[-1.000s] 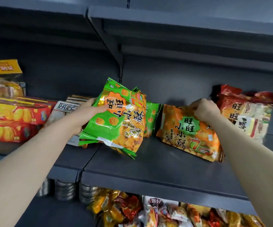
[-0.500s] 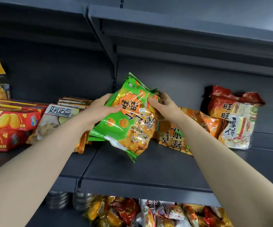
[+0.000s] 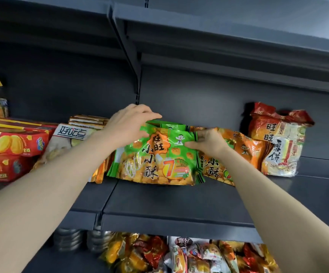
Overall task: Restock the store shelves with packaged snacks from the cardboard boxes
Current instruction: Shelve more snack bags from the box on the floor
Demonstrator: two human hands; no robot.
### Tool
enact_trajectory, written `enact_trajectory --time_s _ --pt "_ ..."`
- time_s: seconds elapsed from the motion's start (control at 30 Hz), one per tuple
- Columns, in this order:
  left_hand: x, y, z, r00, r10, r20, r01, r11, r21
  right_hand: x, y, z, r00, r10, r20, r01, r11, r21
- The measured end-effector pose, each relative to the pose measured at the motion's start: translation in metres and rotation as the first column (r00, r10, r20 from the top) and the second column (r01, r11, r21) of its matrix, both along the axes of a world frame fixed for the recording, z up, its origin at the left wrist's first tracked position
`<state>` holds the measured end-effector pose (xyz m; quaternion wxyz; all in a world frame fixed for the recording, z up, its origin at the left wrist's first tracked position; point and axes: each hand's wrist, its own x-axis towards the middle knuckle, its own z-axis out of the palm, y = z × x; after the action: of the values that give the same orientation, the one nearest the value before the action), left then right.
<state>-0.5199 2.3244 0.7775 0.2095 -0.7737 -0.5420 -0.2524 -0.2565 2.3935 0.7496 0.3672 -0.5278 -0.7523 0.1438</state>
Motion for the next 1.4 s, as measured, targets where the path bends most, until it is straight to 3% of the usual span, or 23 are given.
enact_trajectory --time_s 0.1,0.27,0.4,0.57,0.7,0.77,0.87,0.93,1.03,1.1,1.17,1.23,1.4 --pt "0.000 0.003 -0.027 0.996 0.048 -0.074 -0.046 0.999 0.025 -0.006 0.009 -0.014 0.987 -0.158 0.030 0.155 0.986 0.064" --pt "0.009 0.017 -0.075 0.990 0.105 -0.096 -0.126 0.961 -0.247 -0.021 0.030 -0.024 0.982 -0.185 0.032 0.178 0.972 0.151" --pt "0.013 0.033 -0.092 0.985 0.144 -0.099 -0.163 0.960 -0.229 -0.025 0.040 -0.025 0.987 -0.157 0.043 0.146 0.970 0.193" --pt "0.021 0.048 -0.110 0.981 0.149 -0.128 -0.171 0.969 -0.179 -0.028 0.046 -0.029 0.986 -0.161 -0.050 0.168 0.958 0.232" --pt "0.019 0.054 -0.112 0.977 0.139 -0.161 -0.175 0.955 -0.241 -0.022 0.034 -0.033 0.979 -0.204 0.000 0.199 0.954 0.225" --pt "0.019 0.051 -0.108 0.977 0.139 -0.163 -0.177 0.952 -0.250 -0.004 0.024 -0.029 0.945 -0.315 0.091 0.269 0.904 0.332" --pt "0.029 0.046 -0.098 0.983 0.161 -0.090 -0.171 0.978 -0.121 0.037 0.004 -0.011 0.846 -0.509 0.159 0.379 0.783 0.493" --pt "0.041 0.044 -0.088 0.986 0.160 -0.036 -0.161 0.987 -0.021 0.069 -0.004 0.005 0.720 -0.625 0.302 0.468 0.758 0.455" --pt "0.068 0.047 -0.078 0.987 0.153 -0.039 -0.149 0.985 0.088 0.105 -0.006 0.018 0.601 -0.491 0.631 0.535 0.833 0.139" --pt "0.095 0.051 -0.072 0.987 0.147 -0.066 -0.128 0.966 0.227 0.117 -0.001 0.014 0.566 -0.382 0.731 0.500 0.864 0.064" --pt "0.125 0.054 -0.067 0.991 0.110 -0.076 -0.089 0.966 0.245 0.125 0.009 0.010 0.591 -0.372 0.716 0.403 0.905 0.137" --pt "0.150 0.058 -0.066 0.991 0.102 -0.090 -0.088 0.984 0.153 0.137 0.026 0.007 0.653 -0.329 0.682 0.280 0.942 0.187" --pt "0.180 0.078 -0.074 0.956 0.204 -0.212 -0.202 0.979 0.034 0.169 0.070 0.004 0.755 -0.115 0.645 0.037 0.990 0.133"
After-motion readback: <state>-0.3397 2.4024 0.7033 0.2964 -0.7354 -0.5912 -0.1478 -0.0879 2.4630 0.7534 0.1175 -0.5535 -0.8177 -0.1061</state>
